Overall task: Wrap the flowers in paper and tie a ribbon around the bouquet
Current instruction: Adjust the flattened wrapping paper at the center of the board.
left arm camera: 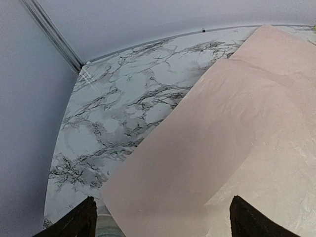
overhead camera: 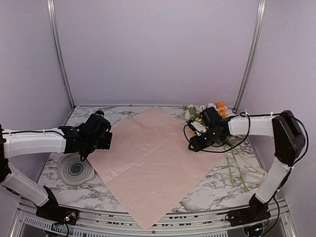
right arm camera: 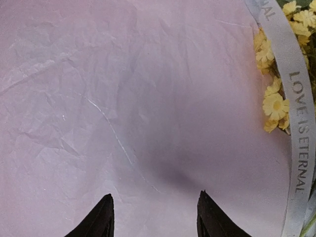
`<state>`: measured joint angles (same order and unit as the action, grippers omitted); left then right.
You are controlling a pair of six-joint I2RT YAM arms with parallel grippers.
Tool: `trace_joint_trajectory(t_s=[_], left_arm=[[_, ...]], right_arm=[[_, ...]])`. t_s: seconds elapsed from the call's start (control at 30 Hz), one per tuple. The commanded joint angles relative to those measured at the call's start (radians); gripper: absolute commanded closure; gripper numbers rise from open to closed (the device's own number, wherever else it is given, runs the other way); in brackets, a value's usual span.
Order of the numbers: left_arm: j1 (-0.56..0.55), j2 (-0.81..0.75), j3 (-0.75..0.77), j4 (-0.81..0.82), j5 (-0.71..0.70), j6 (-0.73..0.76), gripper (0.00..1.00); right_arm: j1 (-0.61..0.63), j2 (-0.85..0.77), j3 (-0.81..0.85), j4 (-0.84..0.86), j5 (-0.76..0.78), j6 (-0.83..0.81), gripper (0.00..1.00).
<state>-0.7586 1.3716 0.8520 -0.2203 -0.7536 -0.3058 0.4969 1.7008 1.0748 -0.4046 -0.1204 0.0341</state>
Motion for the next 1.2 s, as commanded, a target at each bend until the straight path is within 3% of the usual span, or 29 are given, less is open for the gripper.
trace_joint_trajectory(t_s=[0.0,0.13,0.23,0.57,0.87,1.17], left_arm=[[-0.005,0.008,0.054,-0.001,0.027,0.053,0.11],[-0.007,0.078,0.059,0.08,0.246,0.094,0.22],[-0.008,0.168,0.07,0.08,0.287,0.055,0.38],[-0.008,0.355,0.065,0.18,0.461,0.032,0.43],[0.004,0.31,0.019,0.204,0.507,0.053,0.44],[0.041,0.18,0.021,0.167,0.527,0.066,0.25]], right_arm=[[0.004,0.074,-0.005,0.037,0.04,0.024,0.45],[-0.017,0.101,-0.061,0.027,0.157,0.05,0.47],[-0.041,0.083,-0.107,0.019,0.165,0.061,0.46],[-0.093,0.007,-0.16,-0.035,0.186,0.09,0.44],[-0.067,-0.101,0.013,-0.083,0.047,0.097,0.44],[-0.213,-0.195,0.034,-0.053,0.047,0.108,0.42]])
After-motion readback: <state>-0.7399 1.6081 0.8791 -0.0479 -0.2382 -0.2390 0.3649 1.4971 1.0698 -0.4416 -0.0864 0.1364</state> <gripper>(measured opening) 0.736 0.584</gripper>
